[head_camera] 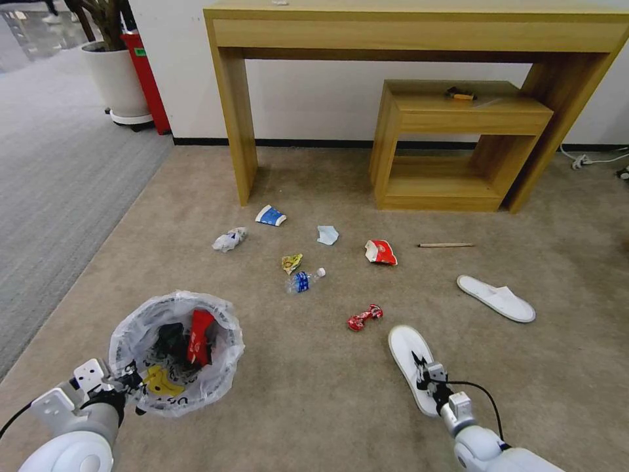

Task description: Pick up the trash bin and place the garbage on the floor into it.

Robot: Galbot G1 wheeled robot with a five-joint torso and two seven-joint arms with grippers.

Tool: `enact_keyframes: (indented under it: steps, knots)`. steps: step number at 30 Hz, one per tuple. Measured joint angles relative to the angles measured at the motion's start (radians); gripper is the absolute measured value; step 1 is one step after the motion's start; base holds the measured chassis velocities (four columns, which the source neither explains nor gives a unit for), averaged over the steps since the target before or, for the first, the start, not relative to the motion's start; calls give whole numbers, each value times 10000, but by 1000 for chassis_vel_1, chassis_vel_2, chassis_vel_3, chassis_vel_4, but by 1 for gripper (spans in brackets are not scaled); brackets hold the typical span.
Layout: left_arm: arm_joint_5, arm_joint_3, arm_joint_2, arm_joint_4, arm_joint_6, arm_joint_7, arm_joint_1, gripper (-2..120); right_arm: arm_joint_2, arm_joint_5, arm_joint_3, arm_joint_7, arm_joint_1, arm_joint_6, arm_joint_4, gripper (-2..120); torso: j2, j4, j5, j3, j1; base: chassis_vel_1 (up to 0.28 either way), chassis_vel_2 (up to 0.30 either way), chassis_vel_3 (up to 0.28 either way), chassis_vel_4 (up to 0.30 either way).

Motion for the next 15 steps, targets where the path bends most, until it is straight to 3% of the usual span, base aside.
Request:
enact_keyframes:
  steps: [9,11,15]
  knots:
    - [174,180,29,51,65,41,109,0,-233,-471,17,319,232,-248,2088,0,0,0,0,0,0,0,0,0,0]
    - [341,331,18,51,106,89,143,0,-367,-611,-119,594,421,-573,3306,0,0,0,-1,0,0,0,0,0,0]
    - [604,451,-48,67,110,181,220,0,-535,-714,-402,844,743,-877,4327,0,-1,0,0,0,0,0,0,0,0]
